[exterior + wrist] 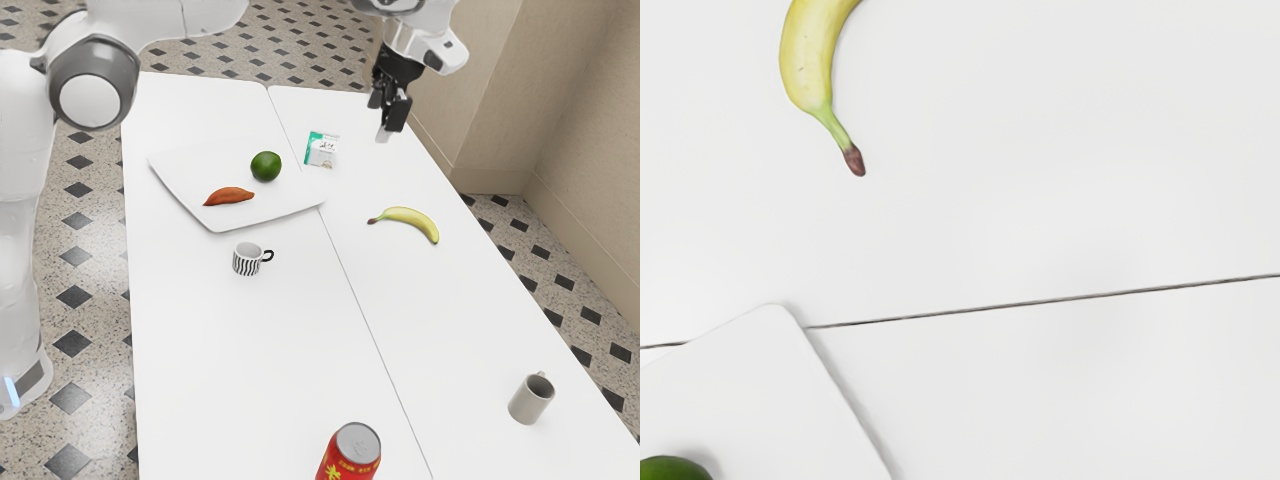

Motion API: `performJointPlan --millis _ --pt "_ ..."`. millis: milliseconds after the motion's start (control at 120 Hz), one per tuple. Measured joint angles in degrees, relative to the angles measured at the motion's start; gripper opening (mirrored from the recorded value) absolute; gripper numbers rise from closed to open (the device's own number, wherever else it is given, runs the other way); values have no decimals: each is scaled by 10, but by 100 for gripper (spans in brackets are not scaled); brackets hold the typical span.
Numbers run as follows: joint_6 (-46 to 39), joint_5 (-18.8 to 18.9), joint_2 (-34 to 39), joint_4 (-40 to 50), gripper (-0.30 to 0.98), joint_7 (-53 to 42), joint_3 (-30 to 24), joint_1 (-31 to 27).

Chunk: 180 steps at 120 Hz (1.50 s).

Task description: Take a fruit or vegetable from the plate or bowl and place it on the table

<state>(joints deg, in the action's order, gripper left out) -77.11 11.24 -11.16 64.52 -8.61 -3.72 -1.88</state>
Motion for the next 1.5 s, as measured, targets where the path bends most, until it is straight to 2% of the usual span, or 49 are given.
performJointPlan --millis 133,325,467,617,833,1133,1267,1383,1500 --pt "-4 -8 -8 8 69 -3 3 -2" --pt "-4 -50 -14 30 69 -2 3 -22" --pt "-4 -66 0 89 69 14 0 -41" --pt "-6 -69 10 117 69 28 -2 -81" --pt "-51 -64 81 227 69 44 -2 -112" --pt "-82 -38 97 216 69 58 -2 -136" --pt "-100 -38 96 241 69 66 -45 -174" --pt "-111 -57 94 278 69 65 -78 -205" --pt "-148 -66 159 379 69 63 -79 -227"
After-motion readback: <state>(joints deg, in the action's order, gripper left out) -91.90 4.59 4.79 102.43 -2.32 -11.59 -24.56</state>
